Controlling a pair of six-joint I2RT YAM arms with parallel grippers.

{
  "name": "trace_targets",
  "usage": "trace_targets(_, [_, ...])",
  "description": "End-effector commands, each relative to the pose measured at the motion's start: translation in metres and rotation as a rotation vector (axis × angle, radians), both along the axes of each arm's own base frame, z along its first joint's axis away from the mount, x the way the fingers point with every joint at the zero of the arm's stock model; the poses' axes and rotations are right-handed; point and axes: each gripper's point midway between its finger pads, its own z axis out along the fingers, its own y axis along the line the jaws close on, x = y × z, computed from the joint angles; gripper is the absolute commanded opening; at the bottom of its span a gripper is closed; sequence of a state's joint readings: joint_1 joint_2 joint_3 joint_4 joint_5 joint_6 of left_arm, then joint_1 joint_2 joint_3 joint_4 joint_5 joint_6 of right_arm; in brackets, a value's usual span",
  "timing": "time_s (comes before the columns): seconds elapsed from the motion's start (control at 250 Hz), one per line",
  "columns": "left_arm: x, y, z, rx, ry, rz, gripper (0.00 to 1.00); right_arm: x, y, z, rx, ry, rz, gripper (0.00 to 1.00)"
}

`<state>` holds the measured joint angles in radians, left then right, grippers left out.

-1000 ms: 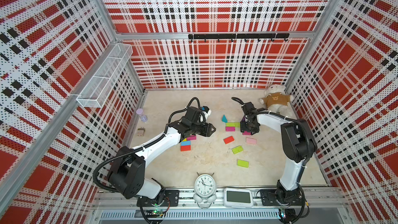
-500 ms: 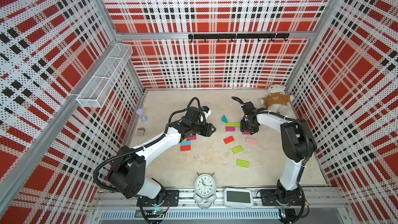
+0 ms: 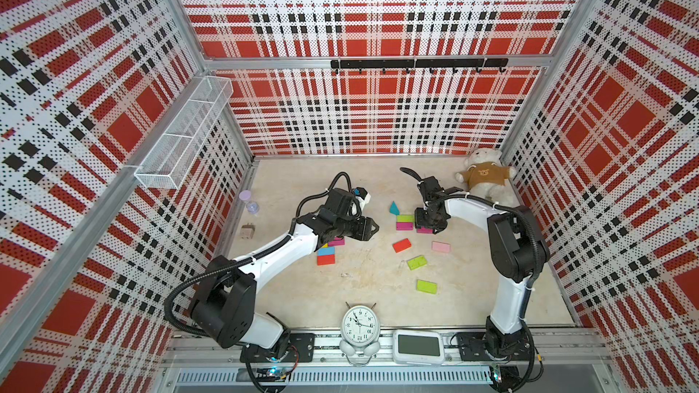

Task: Assemble a carrot with building blocks
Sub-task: Assemble the building block at the center of the board.

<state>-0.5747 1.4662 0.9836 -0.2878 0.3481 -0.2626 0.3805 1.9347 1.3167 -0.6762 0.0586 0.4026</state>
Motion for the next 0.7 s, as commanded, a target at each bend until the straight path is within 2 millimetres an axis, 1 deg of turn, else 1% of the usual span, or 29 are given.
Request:
trace_targets(0.0, [-0.001, 0.001, 0.005, -0.011, -0.024, 0.003, 0.52, 0.008, 0.008, -0.001, 0.027, -0.011, -0.011, 0.59])
trace_targets(0.2, [-0.002, 0.003, 0.005, -0.011, -0.026, 0.007, 0.52, 0.011, 0.01, 0.001, 0.037, -0.017, -0.017, 0.67])
trace_targets(0.36, [-0.002, 0.004, 0.006, -0.012, -0.027, 0.01, 0.52, 0.013, 0.012, 0.011, 0.051, -0.035, -0.024, 0.71])
trace_targets(0.488, [-0.003, 0.004, 0.005, -0.013, -0.024, 0.009, 0.52, 0.012, 0.01, 0.028, 0.06, -0.07, -0.025, 0.71])
trace_targets(0.6, [-0.003, 0.004, 0.006, -0.015, -0.024, 0.01, 0.52, 0.006, 0.007, 0.044, 0.063, -0.092, -0.026, 0.69])
trace_targets(0.696, [-0.004, 0.004, 0.007, -0.018, -0.025, 0.011, 0.52, -0.002, 0.002, 0.049, 0.054, -0.099, -0.01, 0.65])
